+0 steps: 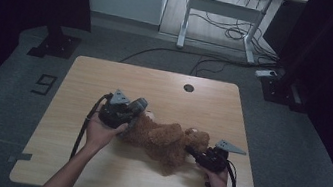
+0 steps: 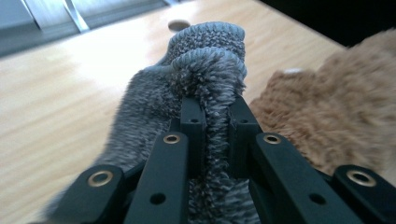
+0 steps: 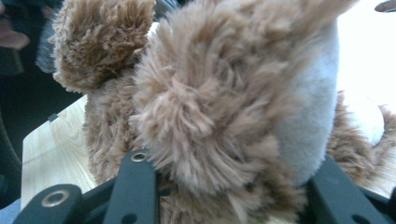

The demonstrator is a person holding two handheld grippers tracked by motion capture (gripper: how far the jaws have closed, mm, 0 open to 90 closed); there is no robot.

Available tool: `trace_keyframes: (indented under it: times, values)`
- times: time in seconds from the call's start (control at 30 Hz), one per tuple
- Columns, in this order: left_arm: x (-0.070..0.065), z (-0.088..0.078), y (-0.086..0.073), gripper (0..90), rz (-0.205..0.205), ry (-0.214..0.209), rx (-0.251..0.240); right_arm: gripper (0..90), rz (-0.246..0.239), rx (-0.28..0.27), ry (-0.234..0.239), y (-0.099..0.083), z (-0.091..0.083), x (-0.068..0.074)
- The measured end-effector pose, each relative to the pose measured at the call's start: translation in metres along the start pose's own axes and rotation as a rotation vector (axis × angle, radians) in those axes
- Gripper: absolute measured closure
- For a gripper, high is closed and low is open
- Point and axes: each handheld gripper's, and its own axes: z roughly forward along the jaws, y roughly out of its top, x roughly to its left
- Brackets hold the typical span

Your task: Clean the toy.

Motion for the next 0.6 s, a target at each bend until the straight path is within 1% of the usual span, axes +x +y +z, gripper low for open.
trace_keyframes:
  times: [0.07,0.13,0.27,0.33,0.37,0.43,0.53,0.6]
  values:
    - [0.000,0.008,-0.005,79.9,-0.007,-0.010,0.020,58.4,0.001,-0.002,0.004,0.000,0.000,0.000]
    - [0.000,0.011,-0.011,79.9,-0.005,-0.008,0.024,58.1,0.001,-0.005,0.010,0.001,0.000,0.000]
    - [0.001,0.008,-0.022,80.0,-0.010,-0.009,0.020,57.1,0.000,-0.008,0.026,0.001,0.001,0.002]
    - [0.001,0.005,-0.026,80.1,-0.016,-0.017,0.009,56.6,0.004,-0.008,0.037,0.001,0.001,0.003]
    - [0.001,0.004,-0.028,80.1,-0.011,-0.018,0.004,56.1,0.003,-0.006,0.039,0.002,0.001,0.003]
    - [-0.001,0.002,-0.032,80.2,-0.007,-0.018,-0.003,54.1,-0.011,-0.010,0.042,0.002,0.000,0.004]
    - [-0.003,0.000,-0.037,80.2,-0.001,-0.022,-0.011,50.3,-0.052,-0.031,0.031,0.005,-0.003,0.007]
    - [-0.002,-0.002,-0.040,80.1,-0.001,-0.024,-0.016,48.0,-0.058,-0.033,0.026,0.009,-0.006,0.009]
